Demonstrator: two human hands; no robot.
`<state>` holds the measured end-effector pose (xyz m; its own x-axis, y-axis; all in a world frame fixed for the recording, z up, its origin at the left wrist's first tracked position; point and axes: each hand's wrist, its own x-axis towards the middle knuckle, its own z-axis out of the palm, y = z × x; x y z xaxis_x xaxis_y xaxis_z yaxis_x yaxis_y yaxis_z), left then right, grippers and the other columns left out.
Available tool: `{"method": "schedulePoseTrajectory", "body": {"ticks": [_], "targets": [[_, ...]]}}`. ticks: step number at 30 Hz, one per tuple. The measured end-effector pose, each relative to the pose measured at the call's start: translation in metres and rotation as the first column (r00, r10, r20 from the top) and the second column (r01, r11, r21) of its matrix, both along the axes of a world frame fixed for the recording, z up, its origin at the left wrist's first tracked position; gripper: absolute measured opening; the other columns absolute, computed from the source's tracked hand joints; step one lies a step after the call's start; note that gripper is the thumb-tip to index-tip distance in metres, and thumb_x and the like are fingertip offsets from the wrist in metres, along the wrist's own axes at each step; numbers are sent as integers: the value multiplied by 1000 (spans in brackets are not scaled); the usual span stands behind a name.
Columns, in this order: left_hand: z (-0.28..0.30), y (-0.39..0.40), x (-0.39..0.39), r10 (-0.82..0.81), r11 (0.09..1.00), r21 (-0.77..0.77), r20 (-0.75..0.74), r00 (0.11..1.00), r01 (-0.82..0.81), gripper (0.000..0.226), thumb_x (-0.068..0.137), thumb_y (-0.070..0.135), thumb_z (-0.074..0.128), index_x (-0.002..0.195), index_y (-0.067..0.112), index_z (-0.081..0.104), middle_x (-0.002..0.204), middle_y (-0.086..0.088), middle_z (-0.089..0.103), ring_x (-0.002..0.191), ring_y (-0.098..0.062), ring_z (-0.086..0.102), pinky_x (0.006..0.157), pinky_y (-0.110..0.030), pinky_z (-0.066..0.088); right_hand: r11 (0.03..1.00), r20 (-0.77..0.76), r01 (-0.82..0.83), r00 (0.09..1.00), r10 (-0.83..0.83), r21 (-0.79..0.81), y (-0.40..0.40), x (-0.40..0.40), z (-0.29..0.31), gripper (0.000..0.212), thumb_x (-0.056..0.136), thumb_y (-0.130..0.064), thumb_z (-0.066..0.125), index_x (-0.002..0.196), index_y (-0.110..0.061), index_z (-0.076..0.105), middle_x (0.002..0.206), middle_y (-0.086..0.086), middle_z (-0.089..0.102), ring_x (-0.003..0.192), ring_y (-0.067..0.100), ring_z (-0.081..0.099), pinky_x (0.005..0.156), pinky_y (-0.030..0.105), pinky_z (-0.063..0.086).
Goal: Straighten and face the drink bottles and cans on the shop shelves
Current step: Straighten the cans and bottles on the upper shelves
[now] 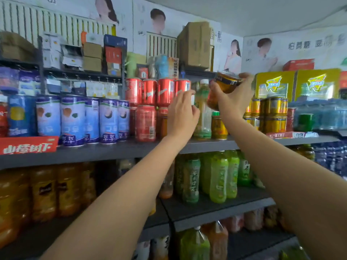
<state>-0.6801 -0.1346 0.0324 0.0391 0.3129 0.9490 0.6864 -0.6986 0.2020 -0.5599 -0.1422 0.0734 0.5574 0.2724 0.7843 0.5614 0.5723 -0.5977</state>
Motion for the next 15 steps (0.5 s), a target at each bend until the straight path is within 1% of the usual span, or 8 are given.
{"method": "schedulePoseTrajectory", "body": {"ticks": [2,4,6,9,10,12,13,15], "targets": [[-4,12,42,-11,999,-42,-38,999,9,39,90,11,49,129,12,48,128,-4,53,118,-19,50,98,-30,37,999,13,42,999,-42,-16,9,48,5,70,72,-42,75,127,-15,41,125,5,52,119,23,44,103,37,42],[-2,22,78,-19,996,-83,-88,996,11,40,91,10,48,131,13,48,131,-3,52,120,-20,49,100,-32,37,995,19,79,997,-77,-68,19,92,11,67,73,-42,74,126,-16,42,123,6,53,119,25,45,103,41,42],[4,30,106,5,994,-104,-123,992,-18,41,93,11,46,133,16,46,133,-1,51,121,-20,48,102,-33,36,984,32,63,998,-58,-165,26,128,16,64,74,-41,74,123,-15,43,123,8,54,119,28,47,102,42,42],[14,45,138,106,984,-115,-238,965,-136,38,94,14,43,131,17,49,133,0,53,120,-22,48,101,-33,34,938,119,25,993,17,-345,36,173,12,67,74,-41,76,125,-12,44,125,10,57,115,27,55,93,36,48],[15,51,147,156,973,-117,-306,939,-200,35,95,14,42,129,16,50,132,-1,53,120,-23,48,101,-33,33,922,153,41,988,20,-385,40,185,9,69,74,-41,76,127,-11,43,125,10,57,115,27,55,90,35,48],[13,64,160,277,931,-93,-447,851,-352,31,95,15,42,124,12,52,130,-4,54,121,-24,48,104,-34,29,901,165,54,986,20,-431,48,201,2,70,75,-40,75,128,-9,42,127,12,56,116,27,54,88,33,46],[11,70,165,317,909,-87,-491,812,-407,30,95,16,43,123,10,52,129,-6,54,122,-25,46,106,-34,26,895,166,51,986,26,-444,52,207,-1,71,75,-39,75,129,-8,41,129,12,54,118,28,52,89,34,45],[7,82,173,364,871,-96,-532,765,-482,31,96,15,42,124,7,51,131,-8,53,124,-25,45,109,-36,23,878,167,33,984,54,-478,60,214,-5,72,75,-37,76,131,-7,40,132,12,52,121,28,50,93,36,45]]}}
